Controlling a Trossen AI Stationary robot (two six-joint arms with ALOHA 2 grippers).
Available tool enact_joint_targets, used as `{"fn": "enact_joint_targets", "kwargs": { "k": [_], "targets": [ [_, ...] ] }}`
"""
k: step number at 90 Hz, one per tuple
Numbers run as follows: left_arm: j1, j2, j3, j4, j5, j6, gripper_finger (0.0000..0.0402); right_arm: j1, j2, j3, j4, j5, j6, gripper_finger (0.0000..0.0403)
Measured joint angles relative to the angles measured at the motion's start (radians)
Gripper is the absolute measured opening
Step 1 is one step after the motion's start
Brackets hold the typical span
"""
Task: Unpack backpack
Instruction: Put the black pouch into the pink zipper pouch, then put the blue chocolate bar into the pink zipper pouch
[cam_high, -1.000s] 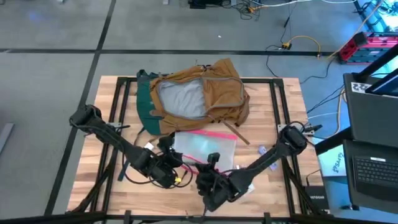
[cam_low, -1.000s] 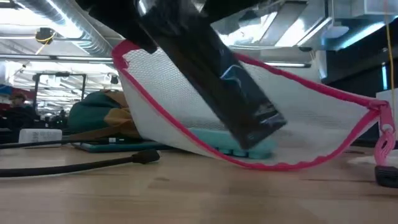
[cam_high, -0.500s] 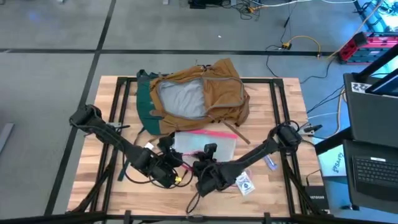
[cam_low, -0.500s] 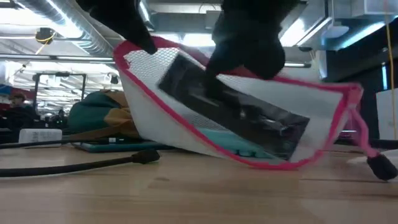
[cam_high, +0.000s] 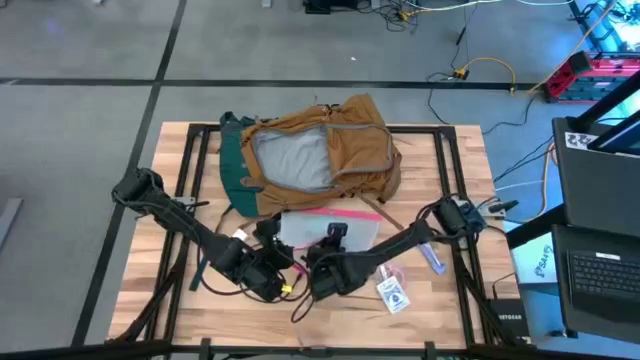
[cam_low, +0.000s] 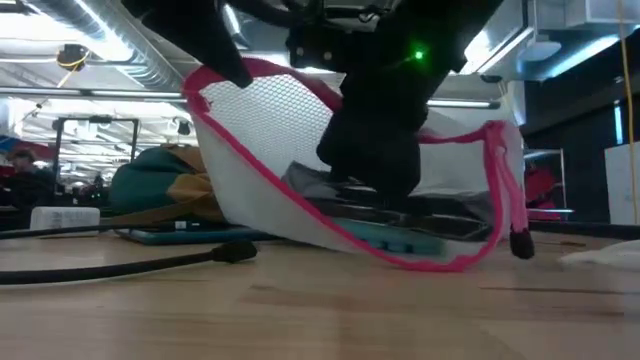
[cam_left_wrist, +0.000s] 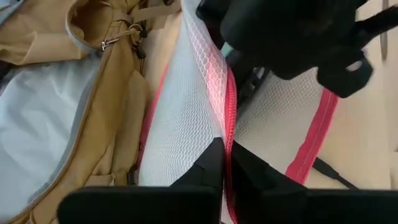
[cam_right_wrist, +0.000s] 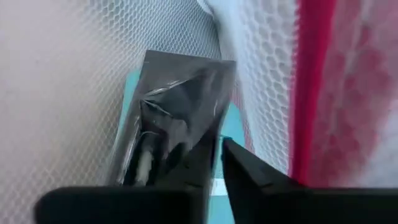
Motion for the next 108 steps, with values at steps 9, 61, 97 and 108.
{"fn": "enact_joint_targets", "kwargs": {
  "k": [9,61,97,108],
  "targets": [
    [0.000,0.000,0.000,0.000,0.000,0.001,0.0000,0.013,-0.001,0.018,-0.003,0.010,-0.003,0.0097],
    [-0.001,0.000,0.000,-0.005,0.012,0.000,0.0000,0.206,-0.003,0.297,-0.217,0.038,0.080,0.0239],
    [-0.003,0.000,0.000,-0.002,0.026,-0.015,0.0000,0.275,-0.009,0.310,-0.712,-0.113,0.829,0.0230],
    [-0.005,0.000,0.000,-0.001,0.026,-0.020,0.0000,0.236,-0.012,0.227,-0.705,-0.240,0.939,0.0230]
  ]
}}
